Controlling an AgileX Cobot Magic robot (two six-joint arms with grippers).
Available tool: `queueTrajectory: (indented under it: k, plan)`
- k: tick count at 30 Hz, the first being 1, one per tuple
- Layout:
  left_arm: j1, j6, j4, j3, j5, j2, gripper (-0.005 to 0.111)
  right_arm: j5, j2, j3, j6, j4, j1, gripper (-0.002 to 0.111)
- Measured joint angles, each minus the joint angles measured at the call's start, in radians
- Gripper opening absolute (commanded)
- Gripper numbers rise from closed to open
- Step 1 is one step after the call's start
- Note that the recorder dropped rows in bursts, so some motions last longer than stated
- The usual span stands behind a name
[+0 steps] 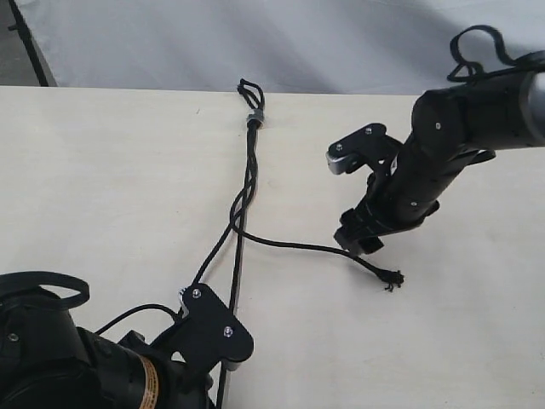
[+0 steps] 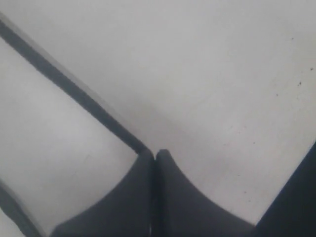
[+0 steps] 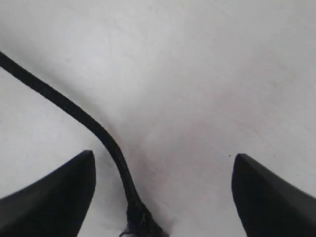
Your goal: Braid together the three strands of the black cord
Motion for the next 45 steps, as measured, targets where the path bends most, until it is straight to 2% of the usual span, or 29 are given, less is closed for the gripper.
queueTrajectory:
  k: [4, 6, 8, 11, 13, 16, 18, 20, 22, 23, 24, 26, 27, 28, 29, 32, 41, 45]
  plan:
    - [0.000, 0.000, 0.000, 0.000, 0.000, 0.000, 0.000, -0.016, -0.086, 0.000, 0.001, 0.027, 0.000, 0.072]
    - [0.000, 0.000, -0.012, 0.000, 0.000, 0.000, 0.004, -0.029, -0.125, 0.000, 0.003, 0.031, 0.000, 0.072]
    - [0.000, 0.000, -0.023, 0.000, 0.001, 0.000, 0.018, -0.043, -0.154, 0.000, 0.002, 0.031, 0.000, 0.072]
    - [-0.005, 0.000, -0.042, 0.002, 0.041, 0.000, 0.047, -0.054, -0.184, 0.000, 0.002, 0.031, 0.000, 0.072]
    - [-0.006, 0.000, -0.042, 0.002, 0.043, 0.000, 0.061, -0.058, -0.191, 0.000, 0.002, 0.031, 0.000, 0.072]
    - [-0.006, 0.000, -0.009, -0.014, 0.086, -0.018, 0.075, -0.062, -0.192, 0.000, 0.002, 0.031, 0.000, 0.072]
    - [0.002, -0.012, 0.035, -0.034, 0.125, -0.049, 0.078, -0.062, -0.192, 0.000, 0.002, 0.031, 0.000, 0.072]
    - [0.034, -0.031, 0.090, -0.049, 0.148, -0.086, 0.077, -0.062, -0.192, 0.000, 0.002, 0.031, 0.000, 0.072]
    - [0.093, -0.056, 0.148, -0.056, 0.158, -0.121, 0.076, -0.062, -0.192, 0.000, 0.002, 0.031, 0.000, 0.072]
    - [0.135, -0.066, 0.176, -0.058, 0.166, -0.134, 0.074, -0.062, -0.192, 0.000, 0.002, 0.031, 0.000, 0.072]
    - [0.214, -0.078, 0.203, -0.058, 0.176, -0.143, 0.072, -0.062, -0.192, 0.000, 0.002, 0.031, 0.000, 0.072]
    - [0.318, -0.080, 0.221, -0.058, 0.186, -0.130, 0.061, -0.062, -0.192, 0.000, 0.002, 0.031, 0.000, 0.072]
    - [0.334, -0.078, 0.221, -0.058, 0.186, -0.121, 0.051, -0.062, -0.192, 0.000, 0.002, 0.031, 0.000, 0.072]
    - [0.346, -0.072, 0.221, -0.058, 0.186, -0.096, 0.046, -0.062, -0.192, 0.000, 0.002, 0.031, 0.000, 0.072]
    - [0.346, -0.067, 0.219, -0.058, 0.182, -0.085, 0.035, -0.064, -0.192, 0.000, 0.002, 0.031, 0.000, 0.072]
    - [0.346, -0.063, 0.215, -0.058, 0.149, -0.017, 0.020, -0.065, -0.192, 0.000, 0.002, 0.031, 0.000, 0.072]
    - [0.346, -0.063, 0.198, -0.062, 0.110, 0.024, 0.020, -0.065, -0.192, 0.000, 0.002, 0.035, 0.000, 0.072]
    - [0.346, -0.070, 0.191, -0.108, 0.153, 0.015, 0.020, -0.066, -0.192, 0.000, 0.002, 0.035, 0.000, 0.072]
